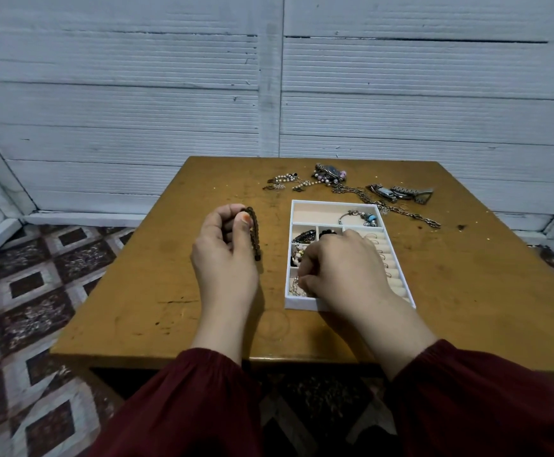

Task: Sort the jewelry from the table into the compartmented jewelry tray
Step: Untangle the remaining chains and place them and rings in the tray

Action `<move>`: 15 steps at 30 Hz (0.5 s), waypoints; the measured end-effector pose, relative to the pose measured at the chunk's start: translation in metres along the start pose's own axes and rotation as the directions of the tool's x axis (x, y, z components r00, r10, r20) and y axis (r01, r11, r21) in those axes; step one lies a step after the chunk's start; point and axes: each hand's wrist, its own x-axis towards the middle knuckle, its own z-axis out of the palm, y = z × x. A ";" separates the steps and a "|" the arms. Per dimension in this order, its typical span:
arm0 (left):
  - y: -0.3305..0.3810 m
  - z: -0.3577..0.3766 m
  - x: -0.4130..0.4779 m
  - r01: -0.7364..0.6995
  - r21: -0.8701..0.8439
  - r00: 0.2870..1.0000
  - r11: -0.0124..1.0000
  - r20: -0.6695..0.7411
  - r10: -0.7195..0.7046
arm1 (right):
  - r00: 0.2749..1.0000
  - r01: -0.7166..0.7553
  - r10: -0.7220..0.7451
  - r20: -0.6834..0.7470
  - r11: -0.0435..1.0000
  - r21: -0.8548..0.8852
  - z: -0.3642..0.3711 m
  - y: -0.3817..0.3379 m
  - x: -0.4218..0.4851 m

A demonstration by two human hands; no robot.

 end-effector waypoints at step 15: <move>0.003 0.005 -0.005 0.005 -0.023 0.999 1.000 0.051 -0.004 | 0.954 -0.170 0.204 -0.221 0.972 0.164 -0.021 0.049 -0.007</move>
